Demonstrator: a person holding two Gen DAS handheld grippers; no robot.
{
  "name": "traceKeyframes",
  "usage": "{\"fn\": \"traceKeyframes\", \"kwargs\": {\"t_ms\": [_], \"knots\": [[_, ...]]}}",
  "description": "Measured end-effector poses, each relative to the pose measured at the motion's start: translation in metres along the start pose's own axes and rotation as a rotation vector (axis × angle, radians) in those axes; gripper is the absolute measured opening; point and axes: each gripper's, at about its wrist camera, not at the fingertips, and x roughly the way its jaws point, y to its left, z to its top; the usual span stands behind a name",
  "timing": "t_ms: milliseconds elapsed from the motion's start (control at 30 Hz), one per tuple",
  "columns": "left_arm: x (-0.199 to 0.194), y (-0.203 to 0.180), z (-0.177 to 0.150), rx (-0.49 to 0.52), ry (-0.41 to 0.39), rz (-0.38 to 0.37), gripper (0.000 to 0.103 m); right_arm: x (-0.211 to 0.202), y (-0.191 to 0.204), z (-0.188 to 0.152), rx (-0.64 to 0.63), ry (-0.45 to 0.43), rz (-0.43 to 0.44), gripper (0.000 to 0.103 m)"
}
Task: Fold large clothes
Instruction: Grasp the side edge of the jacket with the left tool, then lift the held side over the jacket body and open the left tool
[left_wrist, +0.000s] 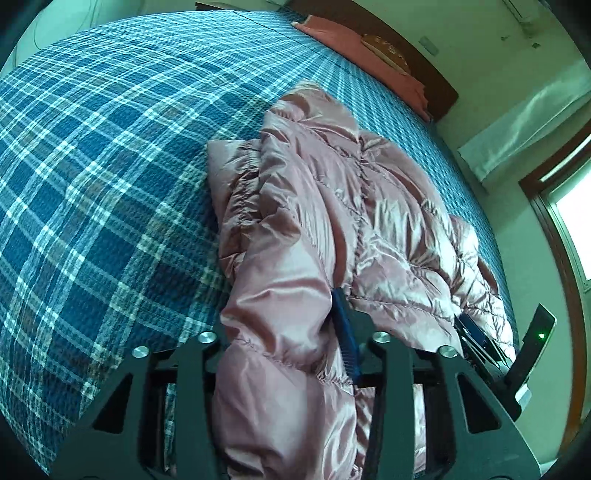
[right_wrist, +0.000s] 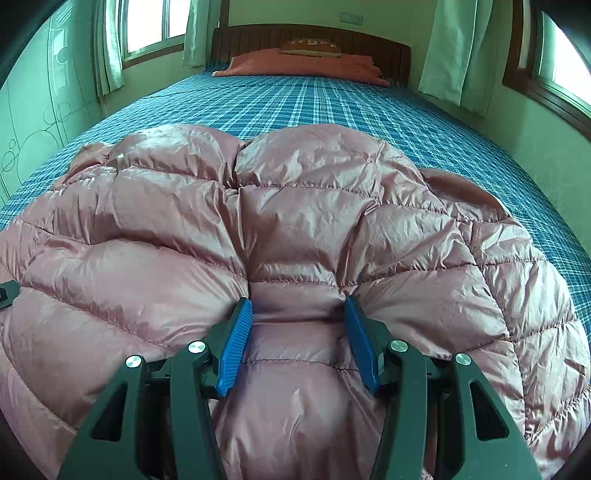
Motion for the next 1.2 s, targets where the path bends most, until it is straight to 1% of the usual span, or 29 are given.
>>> {"fn": "traceKeyframes", "kwargs": {"t_ms": [67,100,133,167,200,267,300,400,500,567,633,733,833,933,1033,1200], "knots": [[0.002,0.005,0.002,-0.008,-0.006,0.019,0.037,0.000,0.000,0.000,-0.001,0.000,0.000,0.052],[0.006,0.009,0.003,-0.020,-0.001,0.027,0.043,0.000,0.001,0.000,-0.001,0.000,-0.002,0.052],[0.009,0.011,0.002,-0.034,-0.003,0.020,0.044,0.000,0.001,0.000,-0.002,0.000,-0.003,0.052],[0.010,0.009,0.001,-0.032,-0.006,0.029,0.044,0.001,0.000,0.000,-0.002,0.000,-0.003,0.052],[0.009,0.004,0.001,-0.004,-0.009,0.046,0.039,0.000,0.001,0.000,-0.001,0.000,-0.002,0.052],[0.004,-0.009,0.000,0.055,-0.023,0.054,0.023,0.000,0.001,0.000,-0.003,0.000,-0.003,0.052],[-0.002,-0.015,0.000,0.072,-0.039,0.064,0.017,0.000,0.001,0.000,-0.002,-0.001,-0.003,0.052],[-0.018,-0.028,0.000,0.094,-0.083,0.055,0.011,0.000,0.001,0.001,-0.002,-0.001,-0.004,0.052],[-0.035,-0.045,0.001,0.108,-0.121,0.045,0.011,-0.002,0.003,0.003,-0.009,0.000,-0.015,0.052],[-0.044,-0.062,0.001,0.143,-0.140,0.057,0.010,-0.009,0.000,0.006,-0.014,0.000,-0.015,0.052],[-0.052,-0.081,0.001,0.181,-0.156,0.050,0.010,-0.017,-0.006,0.007,-0.016,-0.004,-0.010,0.055],[-0.059,-0.116,-0.003,0.239,-0.168,0.029,0.010,-0.034,-0.025,0.008,-0.012,-0.030,-0.014,0.057],[-0.056,-0.161,-0.013,0.324,-0.159,0.016,0.010,-0.052,-0.055,0.010,0.027,-0.059,-0.019,0.057],[-0.047,-0.202,-0.027,0.417,-0.156,0.023,0.010,-0.067,-0.090,0.008,0.064,-0.082,-0.050,0.057],[-0.035,-0.238,-0.043,0.489,-0.149,0.036,0.010,-0.074,-0.123,0.000,0.090,-0.079,-0.087,0.058],[-0.013,-0.285,-0.063,0.557,-0.124,0.042,0.010,-0.086,-0.177,-0.020,0.151,-0.073,-0.146,0.058]]}}
